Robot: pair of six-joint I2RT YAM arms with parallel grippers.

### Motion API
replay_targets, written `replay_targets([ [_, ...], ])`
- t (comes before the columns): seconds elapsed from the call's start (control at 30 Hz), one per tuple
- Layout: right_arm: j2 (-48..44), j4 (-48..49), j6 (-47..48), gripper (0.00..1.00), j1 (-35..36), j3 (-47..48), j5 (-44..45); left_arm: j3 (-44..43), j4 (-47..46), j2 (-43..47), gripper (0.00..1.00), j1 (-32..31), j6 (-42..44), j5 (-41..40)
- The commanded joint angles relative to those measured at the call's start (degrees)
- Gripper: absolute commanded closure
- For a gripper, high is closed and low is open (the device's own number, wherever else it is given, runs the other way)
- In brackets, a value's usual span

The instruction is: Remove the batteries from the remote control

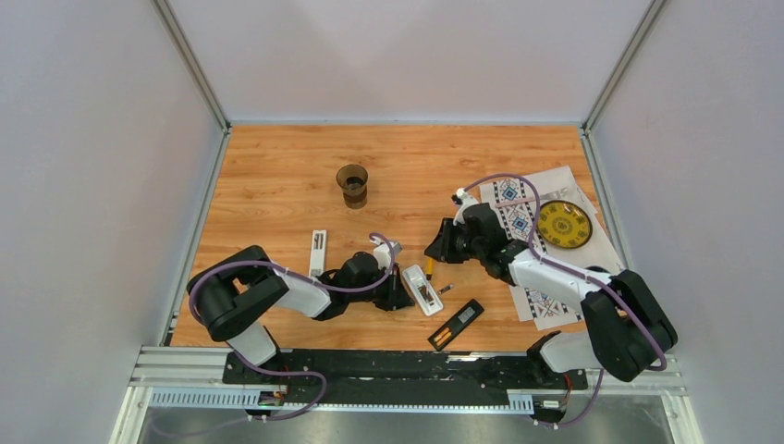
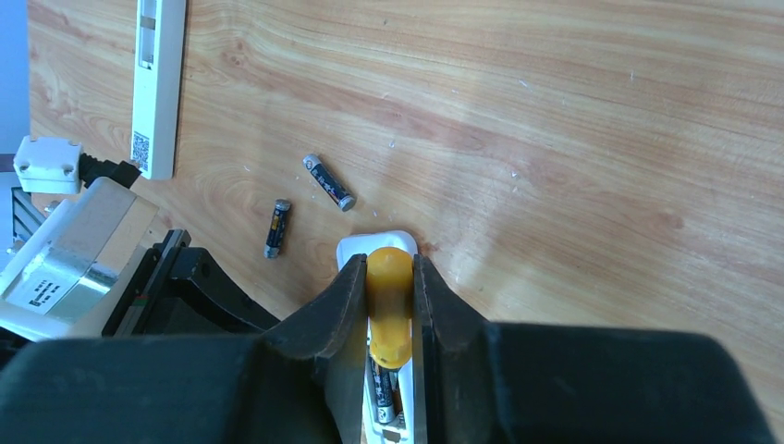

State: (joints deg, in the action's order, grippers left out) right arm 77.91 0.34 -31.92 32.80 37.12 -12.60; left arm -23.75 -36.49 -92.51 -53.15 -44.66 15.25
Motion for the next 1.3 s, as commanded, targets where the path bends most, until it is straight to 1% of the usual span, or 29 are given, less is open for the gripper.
replay_targets([
  [0.0,0.75,5.01,-2.43,1.00,0.16,-1.35,0.39,-0.60,0.90,-2.14,0.91,-0.03,0.37,0.66],
  [0.23,2.07,8.97,-7.18,1.00,0.16,-2.58,-3.39,-1.04,-0.25,-3.64,0.94,-0.03,-0.33,0.84],
  [0.57,1.89,9.42,-9.39,1.00,0.07,-1.53,-5.50,-1.39,-0.69,-4.52,0.98,-0.03,-0.42,0.66],
  [0.77,1.46,6.96,-8.60,1.00,-0.01,0.23,-5.59,-1.30,-0.78,-4.70,0.98,-0.03,-0.42,0.49],
  [0.87,1.02,4.24,-7.37,1.00,-0.01,1.80,-5.42,-1.13,-0.78,-4.52,0.98,-0.03,-0.42,0.22],
  [1.0,0.84,-1.72,-5.96,1.00,-0.01,4.88,-5.42,-1.21,-0.51,-4.43,0.98,-0.03,-0.42,-0.13],
  [1.1,1.10,-3.85,-5.43,1.00,0.07,6.81,-5.94,-1.48,-0.07,-4.43,0.98,-0.03,-0.34,-0.30],
  [1.27,1.19,-4.38,-5.26,1.00,0.07,7.79,-6.56,-1.48,0.19,-4.43,0.99,-0.03,-0.34,-0.74],
])
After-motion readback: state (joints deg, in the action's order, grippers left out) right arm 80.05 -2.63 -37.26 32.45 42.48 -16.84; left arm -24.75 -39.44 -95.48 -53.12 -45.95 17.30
